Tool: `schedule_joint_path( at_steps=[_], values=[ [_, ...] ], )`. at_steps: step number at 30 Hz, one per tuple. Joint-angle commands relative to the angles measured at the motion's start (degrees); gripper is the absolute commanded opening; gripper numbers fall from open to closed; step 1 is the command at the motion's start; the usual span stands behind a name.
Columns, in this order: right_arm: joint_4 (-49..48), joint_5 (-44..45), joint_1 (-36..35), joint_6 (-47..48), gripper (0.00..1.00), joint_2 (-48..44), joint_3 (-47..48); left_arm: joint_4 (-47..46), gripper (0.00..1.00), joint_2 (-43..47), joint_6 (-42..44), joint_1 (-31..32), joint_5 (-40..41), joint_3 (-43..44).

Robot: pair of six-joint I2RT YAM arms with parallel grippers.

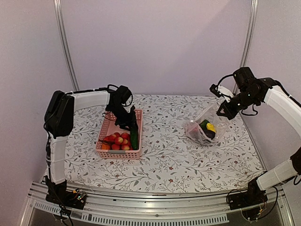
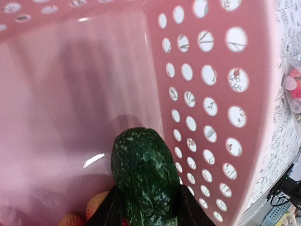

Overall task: Place the food in the zip-top bag and seal the zipper
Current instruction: Pick up the fake vegetable from the bin.

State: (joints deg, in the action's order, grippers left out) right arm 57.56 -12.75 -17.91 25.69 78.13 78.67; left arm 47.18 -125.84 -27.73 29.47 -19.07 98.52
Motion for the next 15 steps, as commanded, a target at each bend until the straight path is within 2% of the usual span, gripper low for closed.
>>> schedule_joint_path(
  at_steps=[1, 7, 15],
  values=[
    [-0.56, -1.22, 0.25, 0.06, 0.02, -1.57, -0.25, -1.44, 0.26, 7.61, 0.18, -2.15, 5.15, 1.83],
    [-0.51, -0.97, 0.26, 0.14, 0.02, -1.91, -0.19, -3.81, 0.25, 12.74, 1.66, -2.45, 9.04, 1.88],
    [-0.20, -0.95, 0.27, 0.48, 0.03, -1.31, 0.00, -19.46, 0.23, 24.10, 5.80, 0.58, 10.26, -3.75]
  ],
)
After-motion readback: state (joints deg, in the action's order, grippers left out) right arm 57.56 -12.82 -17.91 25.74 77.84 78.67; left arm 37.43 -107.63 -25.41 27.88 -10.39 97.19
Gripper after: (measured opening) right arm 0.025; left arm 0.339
